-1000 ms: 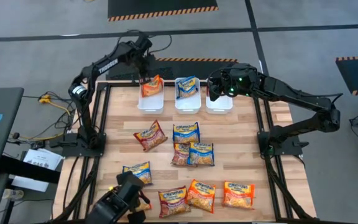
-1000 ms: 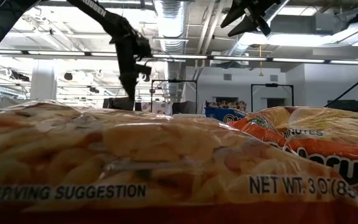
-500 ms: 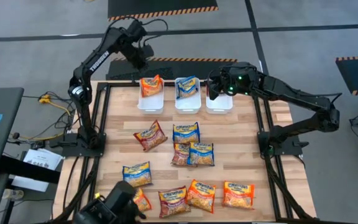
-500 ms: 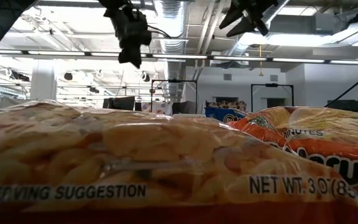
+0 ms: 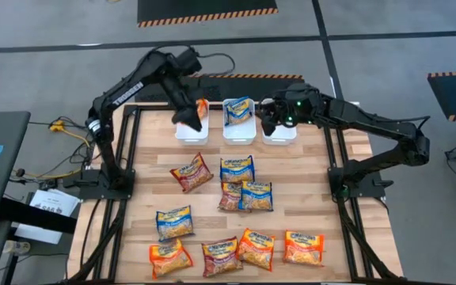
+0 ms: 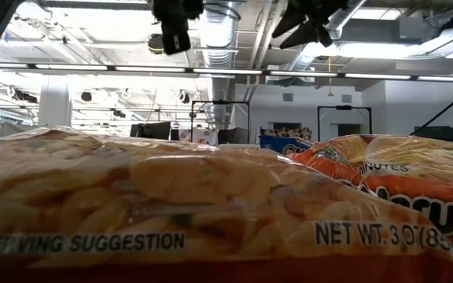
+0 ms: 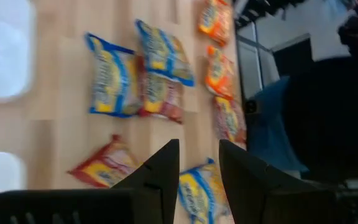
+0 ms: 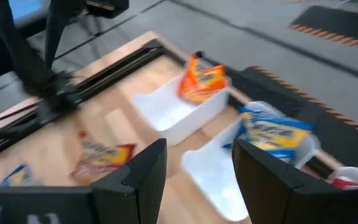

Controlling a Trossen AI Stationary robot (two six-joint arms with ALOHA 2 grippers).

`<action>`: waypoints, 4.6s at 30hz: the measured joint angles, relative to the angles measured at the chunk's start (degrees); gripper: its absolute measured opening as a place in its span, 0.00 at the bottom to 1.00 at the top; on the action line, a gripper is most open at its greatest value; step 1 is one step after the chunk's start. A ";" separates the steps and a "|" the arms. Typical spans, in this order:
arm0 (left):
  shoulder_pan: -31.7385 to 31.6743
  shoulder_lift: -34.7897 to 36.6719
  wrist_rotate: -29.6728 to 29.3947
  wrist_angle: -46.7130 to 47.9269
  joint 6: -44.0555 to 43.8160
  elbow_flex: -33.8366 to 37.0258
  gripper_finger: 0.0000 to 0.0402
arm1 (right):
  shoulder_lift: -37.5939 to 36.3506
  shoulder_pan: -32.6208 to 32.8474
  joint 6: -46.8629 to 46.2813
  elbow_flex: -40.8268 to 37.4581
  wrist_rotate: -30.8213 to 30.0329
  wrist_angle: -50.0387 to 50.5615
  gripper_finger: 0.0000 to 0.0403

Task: Sort Maruchan noodles
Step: Put the left blue noodle soup pack into the middle white bin

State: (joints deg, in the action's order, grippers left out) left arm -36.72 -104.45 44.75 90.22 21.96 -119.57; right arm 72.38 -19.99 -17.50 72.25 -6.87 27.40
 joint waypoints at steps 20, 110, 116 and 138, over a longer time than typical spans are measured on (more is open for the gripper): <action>19.11 15.78 -21.03 -0.18 -20.94 0.11 0.24 | -0.17 7.82 -1.06 0.00 14.79 8.27 0.58; 68.64 57.47 -37.51 -60.27 -116.13 94.64 0.30 | 53.05 32.28 -59.06 17.65 14.81 -37.02 0.58; 68.64 55.21 -36.56 -61.02 -117.09 94.64 0.30 | 54.94 32.14 -61.64 19.18 15.08 -36.31 0.58; 68.50 34.84 -35.93 -77.17 -116.94 94.52 0.30 | 57.42 31.04 -63.54 21.01 14.64 -27.56 0.58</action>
State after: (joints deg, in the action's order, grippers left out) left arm 31.78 -69.61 8.82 13.06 -94.98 -25.04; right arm 129.80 11.05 -81.03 93.25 7.77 -0.16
